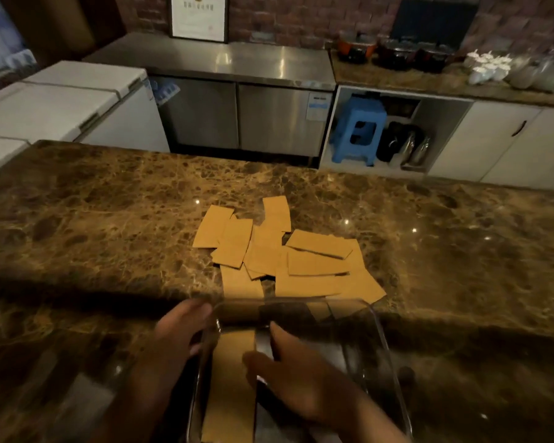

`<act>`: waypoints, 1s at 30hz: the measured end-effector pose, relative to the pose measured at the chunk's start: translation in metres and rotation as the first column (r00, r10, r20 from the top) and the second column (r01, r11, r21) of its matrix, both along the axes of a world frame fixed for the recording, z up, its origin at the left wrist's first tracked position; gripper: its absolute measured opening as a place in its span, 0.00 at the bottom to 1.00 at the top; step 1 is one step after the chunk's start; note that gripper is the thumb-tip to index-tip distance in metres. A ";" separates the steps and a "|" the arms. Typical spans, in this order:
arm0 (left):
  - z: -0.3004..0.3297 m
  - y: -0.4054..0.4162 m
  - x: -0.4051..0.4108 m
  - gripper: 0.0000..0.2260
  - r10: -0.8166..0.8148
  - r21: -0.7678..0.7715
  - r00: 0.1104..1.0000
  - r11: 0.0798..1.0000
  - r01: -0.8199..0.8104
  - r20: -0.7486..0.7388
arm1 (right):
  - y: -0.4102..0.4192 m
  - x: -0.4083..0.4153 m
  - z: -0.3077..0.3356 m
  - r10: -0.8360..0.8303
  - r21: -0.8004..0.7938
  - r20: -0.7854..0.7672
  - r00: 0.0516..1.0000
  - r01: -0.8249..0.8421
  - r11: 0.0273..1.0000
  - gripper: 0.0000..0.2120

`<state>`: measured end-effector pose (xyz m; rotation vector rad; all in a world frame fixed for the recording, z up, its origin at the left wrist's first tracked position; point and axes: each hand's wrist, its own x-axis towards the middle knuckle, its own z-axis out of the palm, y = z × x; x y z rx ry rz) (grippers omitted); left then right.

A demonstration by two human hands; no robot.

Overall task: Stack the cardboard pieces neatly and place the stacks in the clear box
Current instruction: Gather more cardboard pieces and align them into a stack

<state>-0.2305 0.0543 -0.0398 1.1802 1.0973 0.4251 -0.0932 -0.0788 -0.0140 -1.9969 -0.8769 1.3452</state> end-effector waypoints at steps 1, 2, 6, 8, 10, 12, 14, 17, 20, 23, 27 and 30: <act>0.005 0.008 0.005 0.05 -0.004 0.038 0.999 0.999 0.005 -0.039 | -0.005 0.016 0.008 0.034 0.048 0.023 0.999 -0.035 0.998 0.32; 0.010 0.014 0.011 0.05 -0.018 0.095 0.998 0.995 0.024 -0.063 | -0.010 0.032 0.018 0.044 0.104 0.007 0.999 -0.045 0.994 0.29; 0.030 0.042 0.051 0.11 -0.244 0.267 0.970 0.935 0.232 0.011 | -0.006 0.113 0.042 -0.157 0.377 -0.123 0.980 0.192 0.906 0.19; 0.032 0.056 0.084 0.15 -0.424 0.401 0.883 0.787 0.469 -0.201 | 0.008 0.153 0.042 -0.247 0.412 0.003 0.969 0.224 0.883 0.15; 0.030 0.063 0.119 0.25 -0.494 0.407 0.761 0.646 0.645 -0.421 | 0.027 0.182 0.030 -0.207 0.337 0.160 0.965 0.144 0.930 0.09; 0.022 0.065 0.151 0.40 -0.535 0.323 0.588 0.511 0.797 -0.606 | 0.043 0.201 0.009 -0.091 0.196 0.320 0.943 0.029 0.980 0.04; 0.008 0.064 0.176 0.52 -0.509 0.244 0.364 0.287 0.926 -0.780 | 0.059 0.211 -0.012 0.041 0.073 0.446 0.894 -0.082 0.994 0.08; -0.016 0.060 0.198 0.61 -0.421 0.163 0.190 0.098 0.982 -0.887 | 0.077 0.220 -0.031 0.212 -0.073 0.578 0.788 -0.208 0.975 0.06; -0.032 0.059 0.203 0.63 -0.363 0.165 0.172 0.049 0.985 -0.916 | 0.085 0.222 -0.040 0.297 -0.155 0.603 0.740 -0.256 0.954 0.15; -0.032 0.067 0.200 0.59 -0.373 0.237 0.243 0.063 0.969 -0.896 | 0.085 0.223 -0.042 0.330 -0.168 0.632 0.701 -0.291 0.942 0.21; -0.026 0.073 0.198 0.53 -0.336 0.374 0.394 0.126 0.919 -0.856 | 0.083 0.217 -0.034 0.384 -0.153 0.543 0.747 -0.362 0.920 0.45; -0.023 0.072 0.198 0.55 -0.358 0.385 0.416 0.159 0.909 -0.836 | 0.086 0.203 -0.037 0.489 -0.281 0.614 0.620 -0.406 0.869 0.49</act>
